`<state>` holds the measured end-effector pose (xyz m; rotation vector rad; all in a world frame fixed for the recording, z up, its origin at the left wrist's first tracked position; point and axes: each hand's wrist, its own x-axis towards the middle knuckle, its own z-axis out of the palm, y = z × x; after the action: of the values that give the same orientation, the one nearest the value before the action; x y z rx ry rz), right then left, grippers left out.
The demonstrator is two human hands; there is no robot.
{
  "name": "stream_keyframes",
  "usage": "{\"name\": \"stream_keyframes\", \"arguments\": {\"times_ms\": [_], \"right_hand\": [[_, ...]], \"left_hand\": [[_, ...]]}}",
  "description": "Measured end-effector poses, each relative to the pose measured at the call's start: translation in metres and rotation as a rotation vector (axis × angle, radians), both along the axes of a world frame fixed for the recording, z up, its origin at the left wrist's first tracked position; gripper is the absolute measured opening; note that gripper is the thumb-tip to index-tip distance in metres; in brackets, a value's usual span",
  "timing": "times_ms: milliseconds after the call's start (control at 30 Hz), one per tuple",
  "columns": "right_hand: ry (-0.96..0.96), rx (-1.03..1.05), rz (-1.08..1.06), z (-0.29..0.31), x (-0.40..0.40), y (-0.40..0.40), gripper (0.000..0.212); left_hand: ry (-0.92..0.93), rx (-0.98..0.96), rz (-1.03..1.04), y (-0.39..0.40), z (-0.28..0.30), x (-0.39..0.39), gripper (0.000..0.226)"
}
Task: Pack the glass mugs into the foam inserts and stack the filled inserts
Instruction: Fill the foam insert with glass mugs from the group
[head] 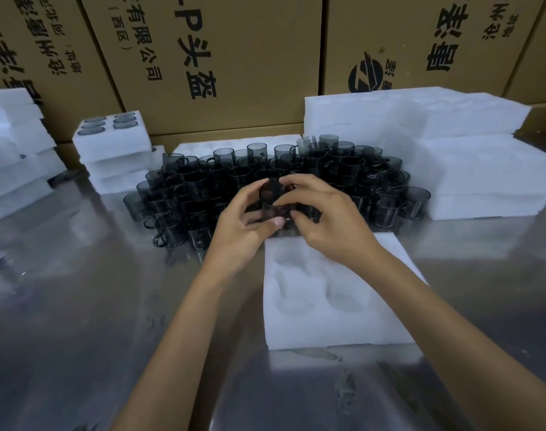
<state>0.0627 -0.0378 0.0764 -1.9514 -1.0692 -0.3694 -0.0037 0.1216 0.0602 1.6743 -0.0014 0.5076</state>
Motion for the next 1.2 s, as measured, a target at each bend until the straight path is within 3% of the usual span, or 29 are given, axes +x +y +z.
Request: {"name": "stream_keyframes", "arguments": {"times_ms": [133,267,467,600,867,1033,1200], "right_hand": [[0.388,0.297,0.138,0.012,-0.008,-0.011,0.036],[0.645,0.383,0.164,0.005,-0.009,-0.017,0.029],[0.623,0.479,0.191,-0.010,-0.015,-0.027,0.027],[0.691,0.497,0.198,-0.011,-0.015,-0.030,0.025],[0.753,0.420,0.142,-0.013,-0.018,-0.029,0.022],[0.784,0.406,0.069,-0.016,-0.016,-0.029,0.010],[0.780,0.244,0.000,-0.024,-0.014,-0.024,0.006]], "left_hand": [[-0.027,0.041,0.109,-0.009,0.003,-0.009,0.060],[-0.056,0.236,0.196,-0.017,0.000,-0.010,0.061],[-0.079,0.466,0.170,-0.018,0.000,-0.010,0.075],[-0.104,0.567,0.117,-0.011,0.002,-0.012,0.069],[-0.233,0.639,0.209,-0.018,0.005,-0.013,0.057],[-0.044,0.489,0.096,-0.013,0.008,-0.016,0.065],[0.195,0.485,-0.031,0.004,0.004,-0.016,0.061]]}}
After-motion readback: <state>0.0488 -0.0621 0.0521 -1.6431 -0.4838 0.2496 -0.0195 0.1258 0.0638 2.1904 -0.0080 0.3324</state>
